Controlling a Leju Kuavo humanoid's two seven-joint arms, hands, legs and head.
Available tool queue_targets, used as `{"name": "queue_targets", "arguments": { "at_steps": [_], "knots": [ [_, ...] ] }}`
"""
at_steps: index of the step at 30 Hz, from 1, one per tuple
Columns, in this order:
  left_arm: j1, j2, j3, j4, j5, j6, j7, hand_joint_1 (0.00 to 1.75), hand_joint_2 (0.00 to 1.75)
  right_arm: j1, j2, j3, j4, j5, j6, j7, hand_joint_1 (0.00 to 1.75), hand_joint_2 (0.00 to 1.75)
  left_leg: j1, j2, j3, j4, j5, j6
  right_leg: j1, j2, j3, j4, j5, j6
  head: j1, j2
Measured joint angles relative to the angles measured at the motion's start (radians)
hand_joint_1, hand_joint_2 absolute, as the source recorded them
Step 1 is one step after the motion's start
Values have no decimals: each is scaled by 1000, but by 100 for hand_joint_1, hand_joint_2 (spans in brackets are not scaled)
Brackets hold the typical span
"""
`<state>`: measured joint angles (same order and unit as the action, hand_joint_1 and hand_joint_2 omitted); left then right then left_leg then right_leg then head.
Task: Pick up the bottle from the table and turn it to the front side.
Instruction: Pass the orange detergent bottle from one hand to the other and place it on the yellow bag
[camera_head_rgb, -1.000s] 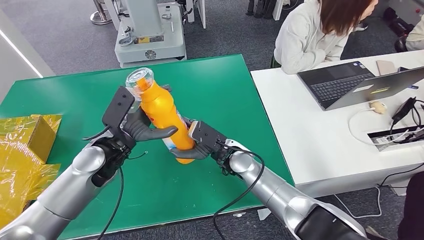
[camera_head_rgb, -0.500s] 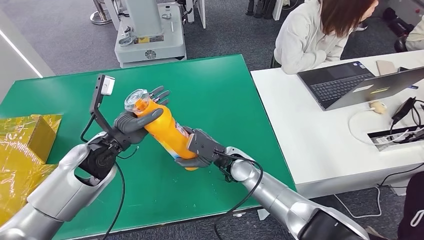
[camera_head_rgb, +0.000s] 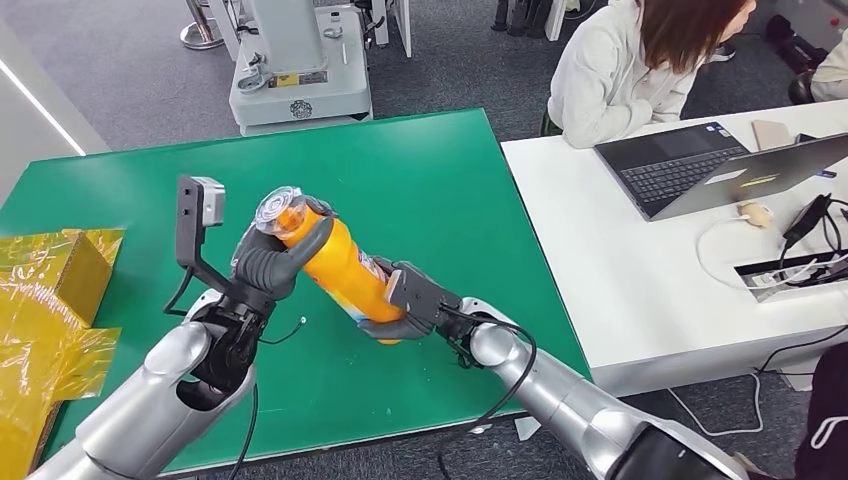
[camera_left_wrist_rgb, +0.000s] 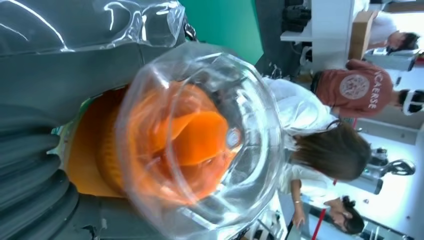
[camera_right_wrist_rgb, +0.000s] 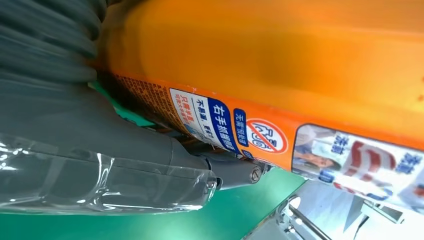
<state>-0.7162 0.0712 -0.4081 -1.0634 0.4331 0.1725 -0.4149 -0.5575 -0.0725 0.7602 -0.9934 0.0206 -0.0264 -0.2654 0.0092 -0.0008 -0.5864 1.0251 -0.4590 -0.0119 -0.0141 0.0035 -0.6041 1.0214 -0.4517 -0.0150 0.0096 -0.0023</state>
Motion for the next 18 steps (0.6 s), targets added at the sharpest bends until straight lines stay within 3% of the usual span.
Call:
{"name": "queue_targets", "arguments": {
  "at_steps": [2, 3, 6, 7, 14, 18],
  "knots": [
    [10, -5, -5, -3, 2, 2, -2, 175, 175, 12, -11, 0, -12, -7, -5, -5, 169, 175, 0, 0, 0, 0, 0, 0, 0, 0, 0, 0, 0, 0, 0, 0],
    [15, -7, -7, -3, 5, 2, -2, 175, 175, 19, -16, 0, -18, -10, -6, -6, 150, 175, 0, 0, 0, 0, 0, 0, 0, 0, 0, 0, 0, 0, 0, 0],
    [28, -10, -17, -7, 3, 4, -10, 175, 175, 38, -29, 0, -38, -20, -9, -10, 24, 175, 0, 0, 0, 0, 0, 0, 0, 0, 0, 0, 0, 0, 0, 0],
    [31, -11, -23, -9, -11, 7, -17, 175, 175, 44, -32, 0, -44, -26, -8, -11, 0, 175, 0, 0, 0, 0, 0, 0, 0, 0, 0, 0, 0, 0, 0, 0],
    [35, 5, -79, -18, -224, 58, -75, 175, 175, 57, -42, -7, -96, -98, 30, -32, 0, 175, 0, 0, 0, 0, 0, 0, 0, 0, 0, 0, 0, 0, 0, 0],
    [25, 33, -104, -14, -458, 97, -95, 175, 175, 73, -60, -24, -151, -199, 80, -71, 0, 175, 0, 0, 0, 0, 0, 0, 0, 0, 0, 0, 0, 0, 0, 0]
  ]
}}
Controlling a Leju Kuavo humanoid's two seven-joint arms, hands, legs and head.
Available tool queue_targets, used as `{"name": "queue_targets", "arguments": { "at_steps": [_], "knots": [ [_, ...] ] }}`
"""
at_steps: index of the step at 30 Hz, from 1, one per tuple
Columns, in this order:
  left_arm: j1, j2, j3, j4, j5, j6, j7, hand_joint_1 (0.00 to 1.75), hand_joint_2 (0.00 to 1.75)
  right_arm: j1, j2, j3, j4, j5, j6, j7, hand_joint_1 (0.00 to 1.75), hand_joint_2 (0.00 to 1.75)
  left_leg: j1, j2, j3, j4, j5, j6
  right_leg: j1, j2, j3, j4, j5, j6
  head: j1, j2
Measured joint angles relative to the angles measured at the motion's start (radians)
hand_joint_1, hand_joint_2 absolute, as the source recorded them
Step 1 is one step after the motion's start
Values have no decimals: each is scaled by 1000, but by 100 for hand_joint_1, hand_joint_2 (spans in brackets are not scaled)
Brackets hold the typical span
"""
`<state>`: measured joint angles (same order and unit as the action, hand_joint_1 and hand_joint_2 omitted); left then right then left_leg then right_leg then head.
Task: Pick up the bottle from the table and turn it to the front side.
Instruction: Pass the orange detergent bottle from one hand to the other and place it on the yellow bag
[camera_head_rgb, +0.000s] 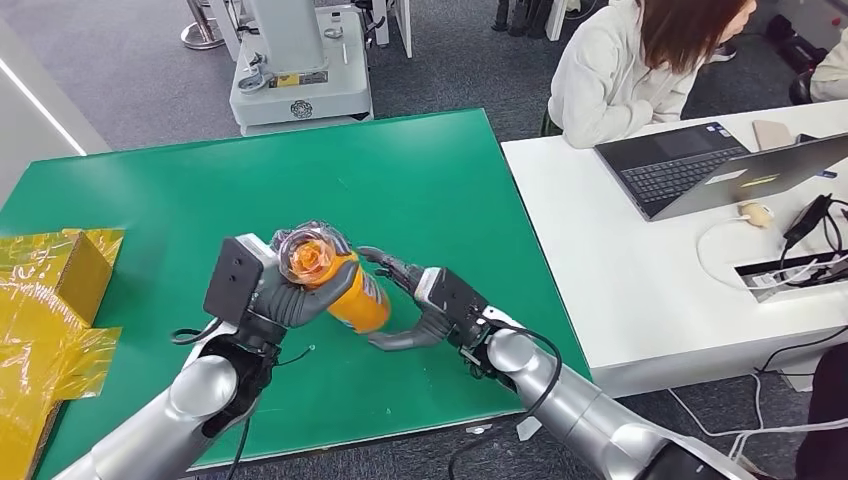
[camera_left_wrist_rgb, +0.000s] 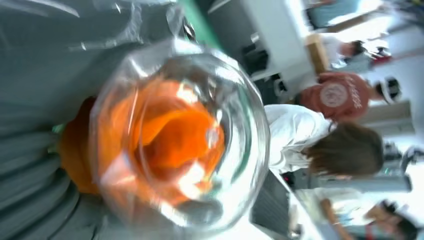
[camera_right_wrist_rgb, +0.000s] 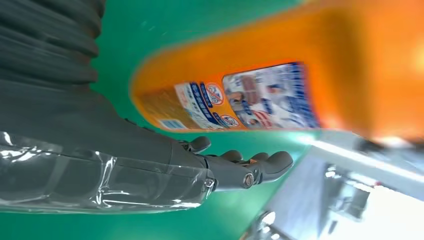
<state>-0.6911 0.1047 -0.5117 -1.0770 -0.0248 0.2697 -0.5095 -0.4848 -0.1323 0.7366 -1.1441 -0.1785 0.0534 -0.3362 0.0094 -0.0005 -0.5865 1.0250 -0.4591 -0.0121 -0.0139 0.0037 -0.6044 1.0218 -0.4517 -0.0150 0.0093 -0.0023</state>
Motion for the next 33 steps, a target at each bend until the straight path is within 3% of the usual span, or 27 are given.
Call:
{"name": "queue_targets", "arguments": {
  "at_steps": [4, 11, 20, 27, 33],
  "knots": [
    [-18, 35, -6, 17, -202, 26, 0, 175, 175, 66, -48, -50, -120, -60, -3, -42, 0, 175, 0, 0, 0, 0, 0, 0, 0, 0, 0, 0, 0, 0, 0, 0],
    [-51, 96, -13, 48, -537, 86, 48, 175, 175, 288, -137, -221, -407, -37, -36, -104, 0, 175, 0, -1, -1, 0, -1, 0, 0, -1, 0, -1, -1, 1, 0, 0],
    [-137, 127, -133, 180, -1099, 186, 205, 175, 175, 540, -154, -430, -675, 27, -73, -183, 0, 175, 0, -1, -1, 0, -1, 0, 0, -1, 0, -1, -1, 1, 0, 0],
    [-230, 114, -237, 329, -1312, 136, 268, 175, 175, 561, -136, -552, -712, -29, -71, -201, 0, 175, 0, 0, -1, 0, -1, 1, 0, 0, 0, -1, 0, 0, 0, 0],
    [-259, 82, -296, 500, -1401, 47, 408, 175, 175, 548, -117, -592, -699, -29, -80, -205, 0, 175, 0, 1, -1, 0, -1, 1, 0, 1, 0, -1, 0, 0, 0, 0]
  ]
}}
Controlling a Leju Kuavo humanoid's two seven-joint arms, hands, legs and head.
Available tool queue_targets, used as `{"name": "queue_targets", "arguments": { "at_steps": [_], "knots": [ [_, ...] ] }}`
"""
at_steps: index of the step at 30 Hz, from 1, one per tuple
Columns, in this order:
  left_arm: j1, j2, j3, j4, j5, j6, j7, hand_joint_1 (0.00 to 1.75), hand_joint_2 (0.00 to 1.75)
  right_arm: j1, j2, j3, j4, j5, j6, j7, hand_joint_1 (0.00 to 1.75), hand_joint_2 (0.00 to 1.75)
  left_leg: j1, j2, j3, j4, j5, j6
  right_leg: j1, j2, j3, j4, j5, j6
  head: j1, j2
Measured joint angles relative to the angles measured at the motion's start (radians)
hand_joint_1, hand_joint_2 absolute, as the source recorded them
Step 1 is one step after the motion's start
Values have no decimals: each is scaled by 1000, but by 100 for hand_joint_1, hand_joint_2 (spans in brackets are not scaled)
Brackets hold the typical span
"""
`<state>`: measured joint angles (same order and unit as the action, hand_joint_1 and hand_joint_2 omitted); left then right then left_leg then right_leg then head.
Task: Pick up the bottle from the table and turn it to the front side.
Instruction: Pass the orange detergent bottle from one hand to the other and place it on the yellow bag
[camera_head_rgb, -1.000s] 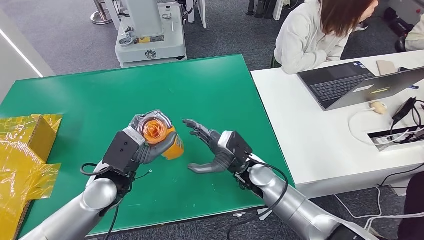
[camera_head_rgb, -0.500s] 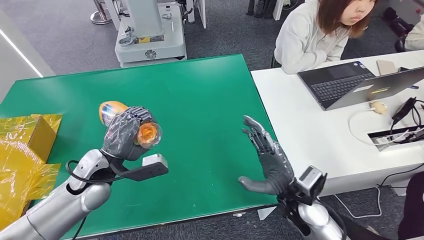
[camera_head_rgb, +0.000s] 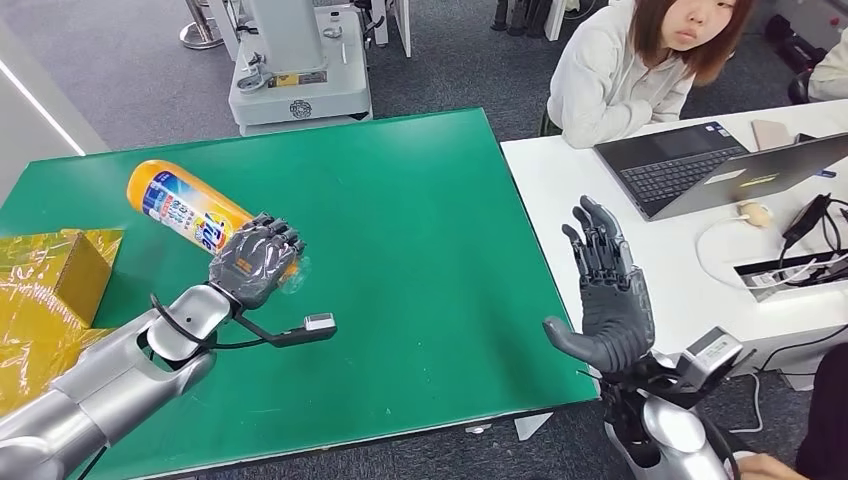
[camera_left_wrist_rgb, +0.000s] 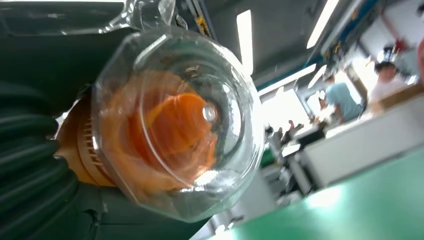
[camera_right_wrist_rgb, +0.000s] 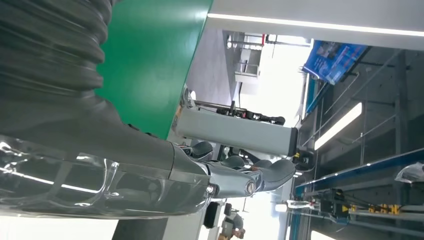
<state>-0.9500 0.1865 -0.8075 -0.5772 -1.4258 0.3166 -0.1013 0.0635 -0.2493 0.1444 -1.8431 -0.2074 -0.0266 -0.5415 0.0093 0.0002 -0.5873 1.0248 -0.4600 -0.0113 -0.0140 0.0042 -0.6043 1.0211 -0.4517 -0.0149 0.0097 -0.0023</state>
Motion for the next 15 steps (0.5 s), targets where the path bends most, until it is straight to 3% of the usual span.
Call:
{"name": "queue_targets", "arguments": {
  "at_steps": [5, 15],
  "knots": [
    [45, -2, 0, 105, 18, -40, 144, 175, 175, -11, 32, -12, 6, 26, -18, 2, 0, 175, 0, 1, 0, -1, 0, 0, 0, 1, 0, 1, -1, 0, 0, 0],
    [186, 64, 94, 191, 18, -53, 347, 175, 175, 7, 49, -30, 1, 49, -35, 8, 0, 175, 0, 1, 0, -1, 0, 0, 1, 1, -1, 0, -1, 0, 0, 0]
  ]
}}
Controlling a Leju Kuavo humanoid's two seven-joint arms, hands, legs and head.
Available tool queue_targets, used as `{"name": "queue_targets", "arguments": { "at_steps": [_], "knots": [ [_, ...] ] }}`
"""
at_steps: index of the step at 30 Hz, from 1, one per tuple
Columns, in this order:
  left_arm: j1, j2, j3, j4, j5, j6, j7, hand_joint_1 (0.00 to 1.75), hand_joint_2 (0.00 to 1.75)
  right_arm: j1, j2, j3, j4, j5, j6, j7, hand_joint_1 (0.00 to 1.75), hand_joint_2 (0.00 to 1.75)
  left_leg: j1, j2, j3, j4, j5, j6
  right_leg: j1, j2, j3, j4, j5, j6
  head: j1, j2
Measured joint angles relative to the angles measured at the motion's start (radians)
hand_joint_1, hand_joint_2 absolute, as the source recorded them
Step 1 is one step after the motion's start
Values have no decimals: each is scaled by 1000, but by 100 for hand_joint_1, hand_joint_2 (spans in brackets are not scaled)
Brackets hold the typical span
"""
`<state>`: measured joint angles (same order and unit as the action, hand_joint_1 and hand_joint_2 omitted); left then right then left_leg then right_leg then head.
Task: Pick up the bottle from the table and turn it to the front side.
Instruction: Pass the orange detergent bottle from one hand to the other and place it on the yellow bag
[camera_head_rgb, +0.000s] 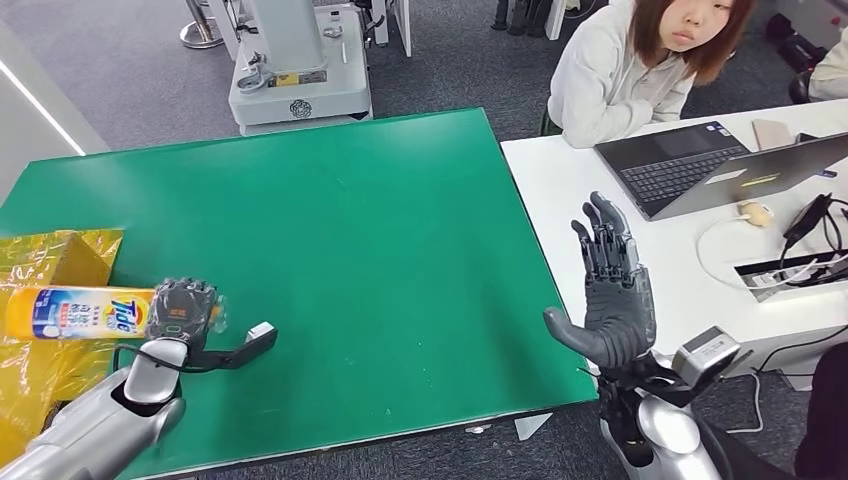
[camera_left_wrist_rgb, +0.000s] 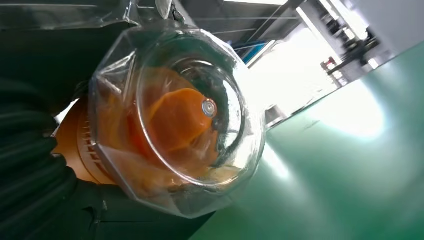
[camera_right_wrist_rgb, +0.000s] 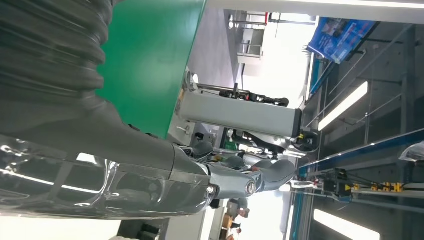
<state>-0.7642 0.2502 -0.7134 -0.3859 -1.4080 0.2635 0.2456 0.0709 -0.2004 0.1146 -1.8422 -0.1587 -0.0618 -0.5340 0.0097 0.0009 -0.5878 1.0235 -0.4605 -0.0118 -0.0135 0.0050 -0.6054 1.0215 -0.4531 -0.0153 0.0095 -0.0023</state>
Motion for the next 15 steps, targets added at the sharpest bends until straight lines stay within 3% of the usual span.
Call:
{"name": "queue_targets", "arguments": {
  "at_steps": [8, 15],
  "knots": [
    [55, 25, 63, 24, -55, -24, 108, 175, 175, -8, 19, 2, 3, 25, -7, 16, 0, 175, 0, -1, -1, 0, 0, 0, 0, -1, 0, 0, 0, 0, 0, 0],
    [66, 26, 78, 30, -105, -31, 76, 175, 175, -18, 31, 13, 4, 44, 2, 33, 0, 175, 0, -1, -1, 0, 0, 0, 0, -2, 0, 0, 0, 0, 0, 0]
  ]
}}
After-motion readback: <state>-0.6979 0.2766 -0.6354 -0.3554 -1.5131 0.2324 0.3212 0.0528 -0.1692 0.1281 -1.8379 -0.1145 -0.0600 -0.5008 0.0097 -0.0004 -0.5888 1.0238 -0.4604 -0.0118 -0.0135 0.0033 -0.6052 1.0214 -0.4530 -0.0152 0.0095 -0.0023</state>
